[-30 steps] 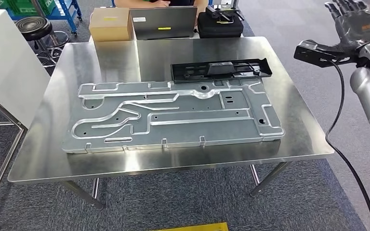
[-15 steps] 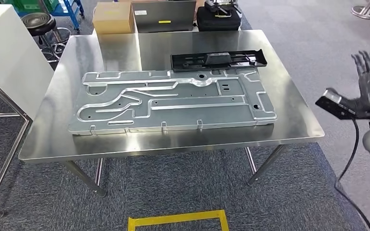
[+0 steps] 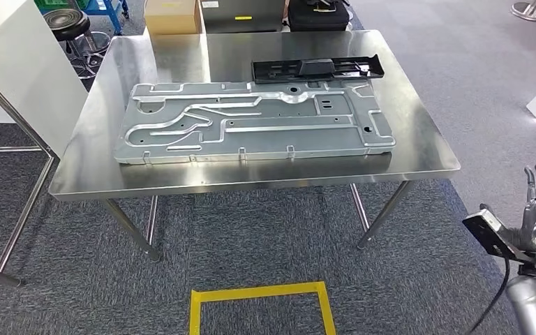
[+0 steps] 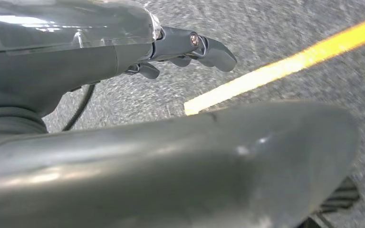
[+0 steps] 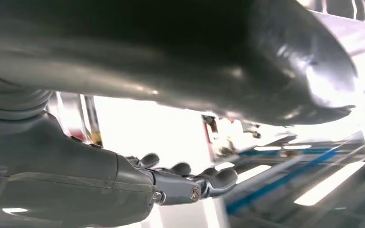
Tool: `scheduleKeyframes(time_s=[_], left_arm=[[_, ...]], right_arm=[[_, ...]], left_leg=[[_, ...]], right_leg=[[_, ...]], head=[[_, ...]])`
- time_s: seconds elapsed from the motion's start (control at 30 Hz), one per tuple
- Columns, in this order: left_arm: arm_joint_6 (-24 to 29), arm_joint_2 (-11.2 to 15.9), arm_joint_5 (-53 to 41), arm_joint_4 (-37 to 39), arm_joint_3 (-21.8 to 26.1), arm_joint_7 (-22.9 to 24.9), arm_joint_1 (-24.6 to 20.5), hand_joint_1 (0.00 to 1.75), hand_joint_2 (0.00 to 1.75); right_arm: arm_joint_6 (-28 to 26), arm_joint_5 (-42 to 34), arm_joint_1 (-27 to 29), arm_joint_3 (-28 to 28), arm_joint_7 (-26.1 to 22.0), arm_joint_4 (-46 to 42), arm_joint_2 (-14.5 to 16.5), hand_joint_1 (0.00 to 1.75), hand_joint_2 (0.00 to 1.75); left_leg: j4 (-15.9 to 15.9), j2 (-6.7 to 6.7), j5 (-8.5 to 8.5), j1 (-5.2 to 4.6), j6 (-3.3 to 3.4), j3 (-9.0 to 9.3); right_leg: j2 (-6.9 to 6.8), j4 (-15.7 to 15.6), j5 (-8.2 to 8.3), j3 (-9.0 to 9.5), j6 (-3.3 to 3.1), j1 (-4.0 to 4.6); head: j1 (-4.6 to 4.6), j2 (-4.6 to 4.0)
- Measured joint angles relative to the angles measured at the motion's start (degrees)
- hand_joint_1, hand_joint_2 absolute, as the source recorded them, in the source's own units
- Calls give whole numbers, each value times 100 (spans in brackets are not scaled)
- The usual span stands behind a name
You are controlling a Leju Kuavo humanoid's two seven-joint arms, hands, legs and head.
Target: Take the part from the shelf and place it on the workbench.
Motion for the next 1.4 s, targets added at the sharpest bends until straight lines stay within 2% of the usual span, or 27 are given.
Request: scheduleKeyframes(time_s=[0.07,0.13,0.17,0.2,0.23,0.3,0.37,0.4,0.47,0.53,0.63,0.67,0.7,0.73,0.77,0.83,0.9,0.93,1.0,1.03,1.1,1.17,1.2,1.27,1.3,1.33,1.4], left_arm=[[6,-3,4,1,16,18,0,0,0],[3,-3,-2,1,25,23,5,0,0],[-1,-3,-5,1,25,23,9,0,0],[-4,-3,-8,1,26,23,12,0,0],[-8,-2,-10,1,26,23,14,0,0],[-21,3,-22,1,27,21,9,0,0],[-32,5,-43,-1,27,4,-5,0,0],[-32,7,-54,-1,26,-15,-13,0,0],[-23,13,-70,-1,26,-85,-16,0,0],[1,22,-91,-1,26,-180,-17,0,0],[34,30,-143,-1,18,-282,-25,0,0],[39,31,-165,-1,7,-296,-31,0,0],[41,31,-186,-1,-7,-303,-39,0,0],[42,32,-208,-1,-24,-304,-45,0,0],[43,34,-223,-1,-39,-305,-51,0,0],[45,40,-241,-1,-64,-305,-68,0,0],[48,46,-256,-1,-81,-295,-87,0,0],[44,48,-272,-1,-88,-277,-91,0,0],[-5,54,-347,-1,-120,-150,-72,0,0],[-39,62,-391,-1,-146,-72,-64,0,0],[-106,81,-475,-1,-207,56,-56,0,0],[-149,97,-536,-1,-263,116,-51,0,0],[-159,102,-557,-1,-290,127,-51,0,0],[-154,108,-581,-1,-334,122,-52,0,0],[-144,109,-588,-1,-349,111,-54,0,0],[-133,109,-593,-1,-358,97,-57,0,0],[-119,109,-599,-1,-373,69,-64,0,0]], right_arm=[[7,-446,144,-356,-438,179,461,0,0],[58,-751,206,-660,-719,524,926,0,0],[90,-831,239,-785,-782,712,1133,0,0],[116,-878,275,-890,-819,882,1316,0,0],[150,-918,302,-978,-852,1025,1467,0,0],[410,-1114,299,-1154,-924,1298,1694,0,0],[903,-1449,242,-1372,-945,1622,1872,0,0],[1126,-1612,218,-1492,-916,1824,1956,0,0],[1412,-1867,193,-1747,-743,2339,2154,0,0],[1542,-2026,184,-1984,-388,2879,2376,0,0],[1873,-2391,230,-2330,439,3515,2756,0,0],[2009,-2557,256,-2461,771,3682,2882,0,0],[2119,-2697,279,-2598,1099,3828,3004,0,0],[2179,-2784,295,-2726,1386,3949,3119,0,0],[2207,-2831,306,-2842,1644,4059,3227,0,0],[2230,-2837,307,-3002,1991,4226,3420,0,0],[2308,-2822,300,-3105,2206,4338,3562,0,0],[2380,-2809,296,-3142,2314,4376,3605,0,0],[2554,-2705,300,-3181,2613,4446,3643,0,0],[2593,-2640,304,-3185,2718,4470,3648,0,0],[2605,-2528,308,-3185,2819,4506,3652,0,87],[2616,-2474,300,-3183,2826,4522,3652,0,175],[2630,-2464,294,-3181,2822,4526,3652,0,175],[2658,-2455,285,-3181,2803,4532,3652,0,175],[2668,-2445,281,-3180,2794,4534,3652,0,175],[2675,-2430,271,-3179,2790,4535,3652,0,175],[2673,-2399,248,-3174,2803,4540,3652,0,175]], left_leg=[[-23,31,161,17,72,-146],[-14,53,308,1,94,-323],[-1,60,378,-8,91,-418],[19,64,442,-14,82,-516],[47,68,499,-17,65,-621],[118,80,587,-19,23,-799],[177,90,656,-27,-37,-887],[188,93,692,-23,-72,-897],[178,95,773,-10,-153,-905],[296,79,617,10,-219,-992],[1168,65,-247,24,-281,-1247],[1527,65,-432,25,-294,-1301],[1774,64,-472,24,-298,-1298],[1851,64,-376,22,-291,-1213],[1714,63,-192,19,-273,-1022],[910,59,14,-2,-206,-383],[118,57,-104,-27,-143,126],[-67,58,-169,-40,-115,215],[-107,76,-81,-34,-43,147],[-104,89,-5,-29,1,83],[-108,112,160,-13,63,-86],[-89,116,314,-16,75,-290],[-66,119,388,-17,66,-402],[5,127,516,-16,40,-632],[50,127,570,-15,23,-742],[97,125,615,-19,3,-836],[170,124,702,-29,-58,-955]], right_leg=[[32,349,-466,-129,51,-24],[44,1109,-1057,-320,87,-41],[45,1481,-1175,-377,98,-50],[45,1720,-1153,-368,101,-58],[45,1747,-1020,-253,97,-63],[45,1184,-793,294,68,-66],[44,310,-922,937,4,-36],[43,40,-1014,1117,-34,-13],[37,-113,-1023,1160,-115,19],[22,-143,-898,1055,-211,16],[19,-145,-671,779,-303,24],[22,-133,-598,674,-312,36],[21,-118,-529,572,-319,49],[21,-98,-464,468,-321,62],[26,-74,-399,364,-321,73],[46,-13,-280,193,-306,97],[61,26,-167,107,-265,111],[61,24,-108,94,-235,110],[66,0,-30,69,-167,95],[74,54,-134,28,-130,83],[90,475,-690,-112,-58,49],[90,1241,-1249,-259,9,20],[89,1568,-1322,-279,34,8],[88,1714,-1092,-75,55,-14],[88,1459,-947,194,51,-22],[89,1042,-910,552,36,-25],[92,171,-1071,1172,-33,0]], head=[[2,0],[2,0],[2,0],[2,0],[2,0],[2,0],[1,0],[1,0],[1,0],[1,0],[0,0],[0,0],[0,0],[0,0],[0,0],[0,0],[0,0],[-1,0],[0,0],[0,0],[1,0],[0,0],[1,0],[0,0],[0,0],[0,0],[-1,0]])
